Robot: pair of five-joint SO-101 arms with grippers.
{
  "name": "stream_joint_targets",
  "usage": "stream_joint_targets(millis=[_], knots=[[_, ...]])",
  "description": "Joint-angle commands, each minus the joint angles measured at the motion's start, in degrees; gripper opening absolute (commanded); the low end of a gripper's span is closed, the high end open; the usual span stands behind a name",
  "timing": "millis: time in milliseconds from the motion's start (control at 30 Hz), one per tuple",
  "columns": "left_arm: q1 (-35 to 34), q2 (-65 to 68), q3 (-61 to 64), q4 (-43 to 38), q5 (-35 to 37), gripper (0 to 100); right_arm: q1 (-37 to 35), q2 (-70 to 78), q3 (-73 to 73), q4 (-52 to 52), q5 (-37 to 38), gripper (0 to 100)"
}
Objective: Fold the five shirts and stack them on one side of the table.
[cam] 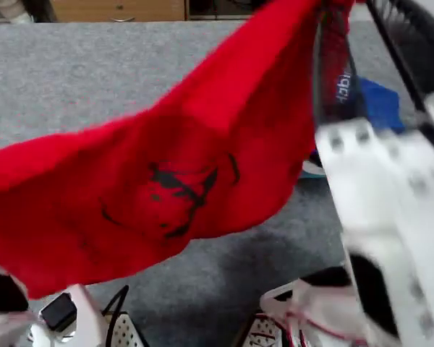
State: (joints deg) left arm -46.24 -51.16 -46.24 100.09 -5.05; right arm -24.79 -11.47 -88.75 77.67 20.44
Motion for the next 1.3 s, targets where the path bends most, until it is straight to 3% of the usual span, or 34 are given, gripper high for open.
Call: stream_joint_targets(millis=[0,233,433,667,933,1100,1267], knots=[[-0.53,0.31,-2.46,0.53,-2.11,2,-3.21,-3.03,1.10,-0.70,0.44,0.1],[-0.26,0.48,-1.14,0.62,-2.29,2,-3.38,-4.88,10.51,4.48,0.35,0.1],[0.26,1.01,15.12,-1.41,-2.20,2,-3.38,-2.77,28.62,-0.44,0.00,0.1],[10.64,1.01,53.98,-27.25,-2.55,2,-3.30,3.30,50.68,-23.38,-0.09,0.1],[13.98,1.45,88.88,-77.98,-2.55,2,-3.47,16.04,61.67,-43.43,-0.35,0.1],[13.98,12.53,88.62,-94.59,-2.29,2,-3.12,24.48,54.64,-45.10,-6.42,0.1],[13.89,30.73,75.52,-95.91,-2.11,2,-3.03,30.73,46.81,-45.01,-7.74,0.1]])
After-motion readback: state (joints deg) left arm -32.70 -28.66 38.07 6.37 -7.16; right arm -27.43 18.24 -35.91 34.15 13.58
